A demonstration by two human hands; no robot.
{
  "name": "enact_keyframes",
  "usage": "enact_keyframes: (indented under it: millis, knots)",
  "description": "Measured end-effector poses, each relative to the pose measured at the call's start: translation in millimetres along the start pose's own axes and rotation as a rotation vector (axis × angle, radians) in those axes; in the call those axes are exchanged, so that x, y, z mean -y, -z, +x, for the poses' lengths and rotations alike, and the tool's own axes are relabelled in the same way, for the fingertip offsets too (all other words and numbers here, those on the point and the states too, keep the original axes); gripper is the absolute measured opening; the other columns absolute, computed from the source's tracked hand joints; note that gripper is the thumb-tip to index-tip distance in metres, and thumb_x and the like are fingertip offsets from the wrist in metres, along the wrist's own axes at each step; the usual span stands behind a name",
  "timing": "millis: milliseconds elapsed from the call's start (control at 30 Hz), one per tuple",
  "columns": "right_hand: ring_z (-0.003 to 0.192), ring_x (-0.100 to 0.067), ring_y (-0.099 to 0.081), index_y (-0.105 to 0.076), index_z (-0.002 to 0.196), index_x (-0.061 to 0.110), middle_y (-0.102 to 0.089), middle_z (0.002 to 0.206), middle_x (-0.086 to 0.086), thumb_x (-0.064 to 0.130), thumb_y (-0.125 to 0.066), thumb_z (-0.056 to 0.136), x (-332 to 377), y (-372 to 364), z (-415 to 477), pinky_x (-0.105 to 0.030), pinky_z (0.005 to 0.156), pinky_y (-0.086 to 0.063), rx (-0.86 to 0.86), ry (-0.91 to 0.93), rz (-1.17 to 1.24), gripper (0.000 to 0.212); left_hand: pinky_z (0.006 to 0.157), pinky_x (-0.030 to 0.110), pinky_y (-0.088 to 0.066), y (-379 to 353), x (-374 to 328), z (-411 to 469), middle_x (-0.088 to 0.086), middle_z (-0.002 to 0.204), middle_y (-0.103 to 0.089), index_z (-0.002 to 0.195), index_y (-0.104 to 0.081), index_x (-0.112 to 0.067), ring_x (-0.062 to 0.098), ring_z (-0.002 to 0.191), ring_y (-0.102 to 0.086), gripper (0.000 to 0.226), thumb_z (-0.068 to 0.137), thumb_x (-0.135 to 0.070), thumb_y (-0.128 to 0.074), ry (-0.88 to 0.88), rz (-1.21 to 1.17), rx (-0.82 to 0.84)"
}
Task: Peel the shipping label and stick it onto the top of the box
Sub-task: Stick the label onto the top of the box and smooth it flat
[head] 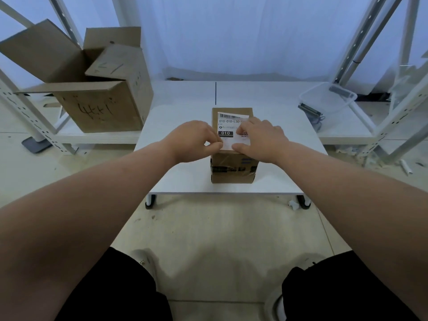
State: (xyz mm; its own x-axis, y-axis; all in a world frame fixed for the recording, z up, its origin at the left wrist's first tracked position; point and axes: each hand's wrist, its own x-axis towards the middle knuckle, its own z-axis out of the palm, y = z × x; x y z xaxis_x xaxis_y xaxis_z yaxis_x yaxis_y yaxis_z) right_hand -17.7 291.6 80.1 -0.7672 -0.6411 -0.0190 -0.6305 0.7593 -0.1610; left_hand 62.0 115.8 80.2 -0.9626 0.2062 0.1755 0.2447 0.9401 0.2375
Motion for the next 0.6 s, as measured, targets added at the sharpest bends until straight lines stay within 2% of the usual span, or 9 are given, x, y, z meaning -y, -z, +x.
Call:
enact_keyframes:
  millis: [133,267,333,467,600]
  knots:
    - [0.128,-0.025,-0.041,-0.050,0.129,0.028,-0.042,0.142,0.003,0.035,-0.056,0.091,-17.6,5.8,-6.4,-0.045,0.107,-0.032,0.057,0.000,0.159,0.040,0.092,0.032,-0.044,0.4,-0.7,-1.7,-0.001,0.119,-0.066,0.110,-0.069,-0.018,0.020,0.107,-0.058,0.028,0.094,-0.029,-0.049,0.074,-0.010,0.050]
    - [0.130,-0.021,-0.040,-0.051,0.132,0.016,-0.045,0.142,-0.003,0.019,-0.057,0.092,-23.2,8.5,-10.5,-0.028,0.107,-0.028,0.098,0.056,0.307,0.040,0.108,0.033,-0.033,-4.7,-7.5,-5.0,-0.002,0.141,-0.050,0.131,-0.054,-0.017,0.018,0.132,-0.043,0.043,0.097,-0.039,-0.040,-0.041,0.073,0.181]
    - [0.132,-0.021,-0.039,-0.051,0.134,0.014,-0.045,0.144,-0.004,0.017,-0.058,0.092,-22.5,10.2,-10.1,-0.026,0.106,-0.028,0.111,0.053,0.318,0.043,0.111,0.031,-0.027,-6.9,-16.7,-0.5,-0.002,0.148,-0.042,0.138,-0.046,-0.016,0.016,0.138,-0.034,0.046,0.098,-0.039,-0.040,-0.085,0.108,0.231]
    - [0.134,-0.024,-0.038,-0.048,0.137,0.018,-0.040,0.149,-0.004,0.016,-0.054,0.093,-21.1,13.0,-10.6,-0.029,0.106,-0.028,0.153,0.039,0.305,0.044,0.103,0.041,-0.039,-0.8,-11.0,-4.1,-0.001,0.134,-0.057,0.126,-0.059,-0.015,0.021,0.128,-0.047,0.049,0.096,-0.044,-0.033,-0.197,0.138,0.194]
    - [0.134,-0.026,-0.038,-0.047,0.139,0.019,-0.036,0.152,-0.003,0.015,-0.051,0.094,-18.9,14.5,-12.9,-0.029,0.106,-0.029,0.158,0.019,0.267,0.045,0.101,0.038,-0.042,2.5,6.5,-15.9,-0.001,0.127,-0.063,0.118,-0.067,-0.016,0.022,0.125,-0.053,0.037,0.094,-0.033,-0.044,-0.249,0.172,0.093]
